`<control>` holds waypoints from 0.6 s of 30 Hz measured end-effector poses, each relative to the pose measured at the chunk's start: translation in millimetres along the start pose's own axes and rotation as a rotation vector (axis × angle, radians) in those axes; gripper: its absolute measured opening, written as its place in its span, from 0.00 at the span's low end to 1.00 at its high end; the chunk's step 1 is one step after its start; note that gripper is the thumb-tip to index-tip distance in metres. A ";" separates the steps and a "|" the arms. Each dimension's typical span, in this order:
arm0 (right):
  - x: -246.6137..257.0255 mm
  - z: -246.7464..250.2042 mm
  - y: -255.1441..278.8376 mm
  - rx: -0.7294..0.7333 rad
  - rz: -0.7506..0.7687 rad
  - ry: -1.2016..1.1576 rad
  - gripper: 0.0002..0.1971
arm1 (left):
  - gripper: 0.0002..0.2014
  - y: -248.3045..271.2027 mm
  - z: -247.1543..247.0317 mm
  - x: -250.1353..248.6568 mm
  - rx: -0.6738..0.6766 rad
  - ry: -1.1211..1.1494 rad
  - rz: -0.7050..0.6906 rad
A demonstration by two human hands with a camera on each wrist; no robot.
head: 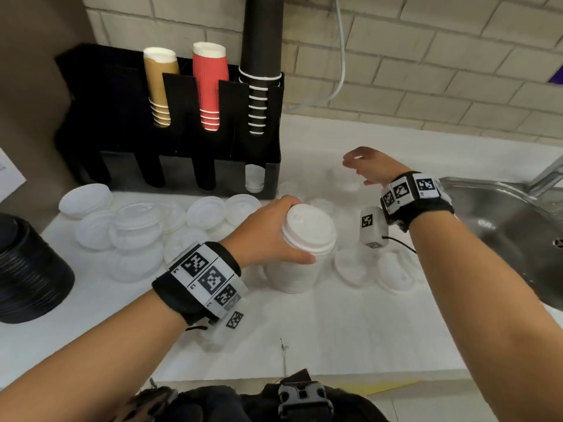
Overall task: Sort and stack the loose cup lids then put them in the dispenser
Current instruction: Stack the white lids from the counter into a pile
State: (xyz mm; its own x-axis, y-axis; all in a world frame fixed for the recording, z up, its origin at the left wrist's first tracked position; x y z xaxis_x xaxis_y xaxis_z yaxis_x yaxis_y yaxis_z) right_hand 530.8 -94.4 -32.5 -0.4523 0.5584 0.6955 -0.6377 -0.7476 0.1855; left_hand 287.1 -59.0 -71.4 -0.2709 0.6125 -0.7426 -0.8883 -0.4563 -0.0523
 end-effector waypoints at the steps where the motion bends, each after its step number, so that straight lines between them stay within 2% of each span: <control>1: -6.4 0.8 -17.7 0.006 -0.050 0.131 0.19 | 0.38 -0.3 -0.6 -1.4 0.012 0.015 -0.002; 4: -24.0 -14.4 -52.3 0.113 -0.144 0.561 0.25 | 0.40 -1.6 -2.3 -2.9 0.044 0.034 -0.004; 6: -35.0 -22.5 -69.1 0.122 -0.163 0.701 0.29 | 0.43 -2.0 -2.1 -2.7 0.050 0.045 -0.005; 9: -55.3 -29.4 -91.4 0.130 -0.179 0.752 0.32 | 0.46 -2.9 -2.7 -1.3 0.055 0.070 -0.009; 13: -64.4 -30.7 -111.3 0.049 -0.152 0.792 0.30 | 0.41 -3.1 -2.8 1.6 0.026 0.061 -0.003; 16: -67.6 -32.4 -119.6 0.040 -0.150 0.755 0.37 | 0.40 -4.2 -2.8 2.1 0.007 0.082 0.000; 18: -69.2 -35.1 -120.7 0.052 -0.135 0.670 0.38 | 0.40 -4.2 -3.4 1.6 0.008 0.083 -0.001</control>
State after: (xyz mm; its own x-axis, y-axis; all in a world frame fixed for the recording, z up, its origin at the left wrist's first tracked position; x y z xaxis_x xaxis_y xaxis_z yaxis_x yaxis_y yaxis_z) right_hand 617.2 -30.2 -127.4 -0.6698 0.7374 0.0876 -0.6925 -0.6628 0.2849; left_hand 291.7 -58.3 -74.7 -0.2384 0.5575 -0.7952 -0.8915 -0.4504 -0.0485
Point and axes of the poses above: each hand's wrist, its own y-axis away from the middle knuckle, its own z-axis out of the back of the hand, x = y × z, the point moved 6 cm from there along -y, towards the middle knuckle, and after that the axes turned 4 degrees about -y, right-handed, at the moved point
